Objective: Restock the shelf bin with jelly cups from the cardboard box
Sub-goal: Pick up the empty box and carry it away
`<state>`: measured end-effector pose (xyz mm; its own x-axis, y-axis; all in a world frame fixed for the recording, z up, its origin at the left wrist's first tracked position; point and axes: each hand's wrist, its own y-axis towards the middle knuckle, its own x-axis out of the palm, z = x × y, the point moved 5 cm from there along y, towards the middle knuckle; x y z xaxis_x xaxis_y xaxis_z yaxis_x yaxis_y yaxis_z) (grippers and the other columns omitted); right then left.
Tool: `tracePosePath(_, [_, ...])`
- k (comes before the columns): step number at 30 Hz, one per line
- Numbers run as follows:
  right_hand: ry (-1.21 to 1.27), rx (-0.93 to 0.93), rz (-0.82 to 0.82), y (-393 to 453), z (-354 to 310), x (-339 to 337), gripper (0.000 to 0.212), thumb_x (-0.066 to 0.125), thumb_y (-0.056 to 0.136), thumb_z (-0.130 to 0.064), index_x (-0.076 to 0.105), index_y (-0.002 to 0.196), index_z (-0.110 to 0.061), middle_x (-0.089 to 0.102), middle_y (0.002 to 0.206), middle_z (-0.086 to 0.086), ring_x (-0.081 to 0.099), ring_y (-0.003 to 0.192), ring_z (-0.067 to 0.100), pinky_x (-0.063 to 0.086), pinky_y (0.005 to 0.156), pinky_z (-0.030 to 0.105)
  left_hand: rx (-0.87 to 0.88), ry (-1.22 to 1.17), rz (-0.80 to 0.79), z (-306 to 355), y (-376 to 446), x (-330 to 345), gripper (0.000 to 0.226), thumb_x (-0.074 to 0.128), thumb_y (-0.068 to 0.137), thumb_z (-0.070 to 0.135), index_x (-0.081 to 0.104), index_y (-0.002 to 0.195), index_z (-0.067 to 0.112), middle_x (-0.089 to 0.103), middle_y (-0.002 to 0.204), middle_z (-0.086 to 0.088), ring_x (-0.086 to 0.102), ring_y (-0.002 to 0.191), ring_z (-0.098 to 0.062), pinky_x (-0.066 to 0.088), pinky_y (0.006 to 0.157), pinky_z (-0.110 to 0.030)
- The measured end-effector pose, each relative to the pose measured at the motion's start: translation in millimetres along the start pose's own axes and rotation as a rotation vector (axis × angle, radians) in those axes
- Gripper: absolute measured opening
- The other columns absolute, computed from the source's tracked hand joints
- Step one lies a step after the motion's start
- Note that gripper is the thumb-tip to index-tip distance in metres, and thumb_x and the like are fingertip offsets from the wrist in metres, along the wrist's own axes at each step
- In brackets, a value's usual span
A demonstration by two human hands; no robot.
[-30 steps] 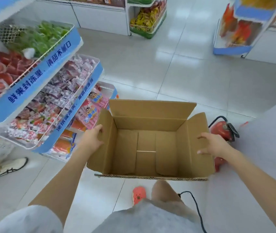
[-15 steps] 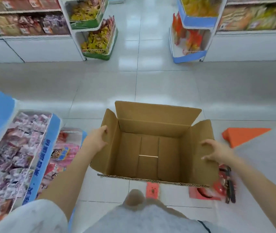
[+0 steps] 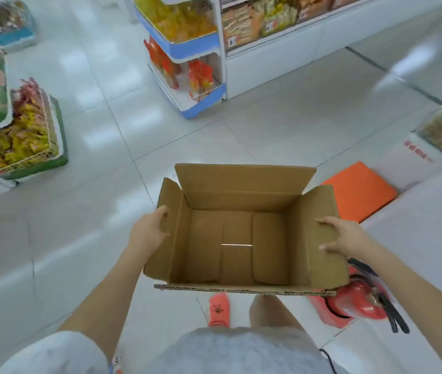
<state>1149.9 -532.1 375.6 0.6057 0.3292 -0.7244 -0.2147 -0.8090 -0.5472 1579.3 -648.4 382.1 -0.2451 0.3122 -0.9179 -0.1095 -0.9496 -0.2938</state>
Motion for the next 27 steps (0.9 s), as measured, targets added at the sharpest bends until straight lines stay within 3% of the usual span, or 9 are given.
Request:
tracePosePath(2, [0.049,0.049,0.068,5.8,2.2,-8.5,0.071,0.083,0.069,-0.011,0.053,0.132,-0.019,0.06,0.127,0.008,0.057,0.11,0.025,0.043,0.091,0.028,0.071,0.023,-0.007,20.2,40.8,-10.6,0.038,0.066,0.078,0.011,0.047,0.109,0.024,0.061,0.087,-0.005,0.056,0.073,-0.025,0.049,0.059,-0.033])
tracePosePath(5, [0.15,0.139,0.151,19.7,8.7,-23.8,0.069,0.082,0.069,-0.009,0.054,0.131,-0.019,0.063,0.121,0.011,0.058,0.101,0.023,0.044,0.083,0.025,0.159,0.049,-0.006,56.7,97.5,-22.0,0.039,0.063,0.079,0.009,0.046,0.11,0.026,0.058,0.081,-0.007,0.055,0.069,-0.026,0.047,0.054,-0.032])
tracePosePath(9, [0.164,0.218,0.212,60.5,22.6,-45.9,0.069,0.082,0.069,-0.011,0.054,0.132,-0.017,0.062,0.123,0.011,0.06,0.107,0.027,0.042,0.09,0.028,0.304,0.094,-0.032,117.4,184.2,-31.3,0.043,0.063,0.079,0.01,0.046,0.114,0.027,0.06,0.085,-0.007,0.056,0.069,-0.025,0.049,0.054,-0.033])
tracePosePath(16, [0.309,0.4,0.22,133.3,72.4,-73.0,0.058,0.079,0.074,-0.013,0.055,0.127,-0.016,0.066,0.111,0.013,0.053,0.068,0.015,0.04,0.07,0.025,0.468,0.251,-0.181,239.1,308.3,-4.6,0.049,0.053,0.08,0.005,0.044,0.123,0.026,0.063,0.097,-0.006,0.058,0.078,-0.026,0.051,0.062,-0.035])
tracePosePath(18, [0.344,0.478,0.183,159.4,92.6,-66.3,0.057,0.077,0.077,-0.015,0.053,0.128,-0.016,0.063,0.117,0.013,0.053,0.074,0.016,0.038,0.071,0.025,0.514,0.295,-0.228,272.2,342.3,19.9,0.05,0.051,0.082,0.004,0.043,0.127,0.025,0.062,0.102,-0.006,0.057,0.08,-0.025,0.049,0.062,-0.033])
tracePosePath(21, [0.329,0.58,0.14,210.4,129.9,-43.8,0.06,0.075,0.079,-0.022,0.048,0.133,-0.017,0.057,0.129,0.008,0.057,0.097,0.02,0.041,0.084,0.026,0.551,0.309,-0.312,312.5,394.3,81.7,0.05,0.044,0.086,0.001,0.041,0.131,0.023,0.061,0.108,-0.007,0.052,0.08,-0.02,0.042,0.06,-0.026])
tracePosePath(24, [0.385,0.665,0.09,272.8,174.5,-2.3,0.061,0.073,0.081,-0.021,0.045,0.136,-0.018,0.061,0.124,0.006,0.059,0.092,0.017,0.046,0.087,0.029,0.588,0.362,-0.42,331.7,450.4,165.4,0.052,0.042,0.087,0.002,0.036,0.134,0.025,0.06,0.114,-0.005,0.057,0.092,-0.023,0.049,0.071,-0.029])
tracePosePath(27, [0.451,0.723,0.119,338.0,227.4,51.3,0.061,0.073,0.081,-0.018,0.046,0.135,-0.02,0.064,0.104,0.004,0.06,0.084,0.019,0.045,0.074,0.028,0.628,0.396,-0.512,341.2,509.7,267.4,0.05,0.043,0.085,0.004,0.037,0.131,0.022,0.059,0.106,-0.006,0.055,0.085,-0.024,0.05,0.071,-0.035])
